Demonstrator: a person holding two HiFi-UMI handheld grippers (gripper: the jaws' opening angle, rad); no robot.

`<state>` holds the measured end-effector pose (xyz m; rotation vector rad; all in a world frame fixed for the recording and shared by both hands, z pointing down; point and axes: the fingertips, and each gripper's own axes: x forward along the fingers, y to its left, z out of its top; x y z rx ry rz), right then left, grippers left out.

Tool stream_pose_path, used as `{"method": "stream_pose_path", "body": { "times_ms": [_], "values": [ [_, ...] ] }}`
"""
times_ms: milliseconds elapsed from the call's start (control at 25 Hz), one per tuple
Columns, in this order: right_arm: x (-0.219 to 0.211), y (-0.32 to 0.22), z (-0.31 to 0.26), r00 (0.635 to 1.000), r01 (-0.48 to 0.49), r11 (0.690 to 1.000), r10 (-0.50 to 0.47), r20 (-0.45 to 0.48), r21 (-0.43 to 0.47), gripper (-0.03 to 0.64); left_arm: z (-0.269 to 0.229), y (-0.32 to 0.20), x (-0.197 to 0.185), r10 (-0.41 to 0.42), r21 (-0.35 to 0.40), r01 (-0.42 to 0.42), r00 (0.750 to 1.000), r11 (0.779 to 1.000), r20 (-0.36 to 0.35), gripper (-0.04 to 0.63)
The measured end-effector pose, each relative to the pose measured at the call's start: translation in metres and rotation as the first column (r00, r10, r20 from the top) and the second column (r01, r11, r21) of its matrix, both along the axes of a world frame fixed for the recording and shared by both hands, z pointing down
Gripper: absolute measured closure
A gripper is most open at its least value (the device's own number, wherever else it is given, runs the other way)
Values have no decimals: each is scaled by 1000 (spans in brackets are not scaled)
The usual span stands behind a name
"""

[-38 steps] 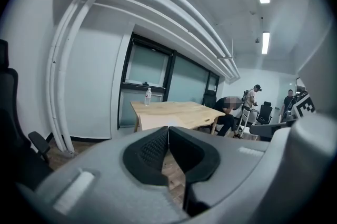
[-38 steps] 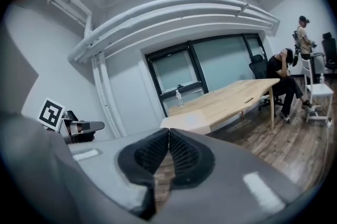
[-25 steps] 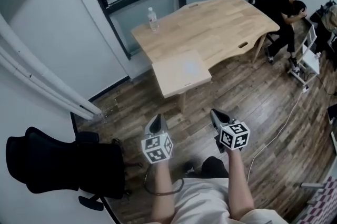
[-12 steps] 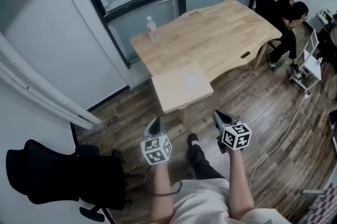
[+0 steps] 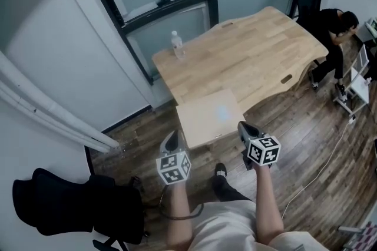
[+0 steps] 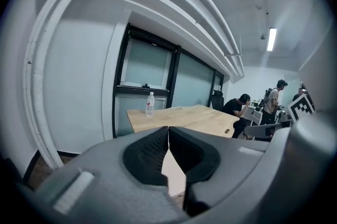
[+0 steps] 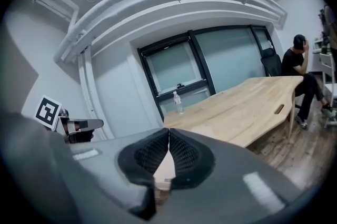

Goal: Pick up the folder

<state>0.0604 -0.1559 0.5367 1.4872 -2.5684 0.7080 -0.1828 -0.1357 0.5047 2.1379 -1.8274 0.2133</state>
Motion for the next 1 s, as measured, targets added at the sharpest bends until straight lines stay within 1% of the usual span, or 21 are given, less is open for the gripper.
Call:
{"method": "stream_pose_path", "body": {
  "times_ms": [160, 360, 480, 680, 840, 1000],
  "values": [
    [1, -38, 0, 1000, 9, 1000, -9, 1, 0, 615, 2, -33, 1, -8, -8, 8, 1000, 1000, 12, 586],
    [4, -78, 9, 1000, 24, 1000, -24, 15, -16, 615, 13, -68, 8, -16, -36, 17, 1000, 999, 26, 585],
    [4, -101, 21, 999, 31, 999, -31, 16, -37, 615, 26, -86, 11, -16, -68, 18, 999, 998, 32, 584],
    [5, -132, 48, 999, 38, 996, -36, 31, -75, 615, 57, -108, 14, -11, -141, 19, 998, 990, 59, 584],
    [4, -157, 58, 996, 57, 996, -52, 74, -72, 614, 77, -125, 9, -41, -179, 51, 997, 982, 60, 584],
    [18, -169, 77, 998, 55, 994, -52, 34, -92, 614, 97, -132, 10, -65, -211, 73, 997, 975, 44, 583]
  ]
}}
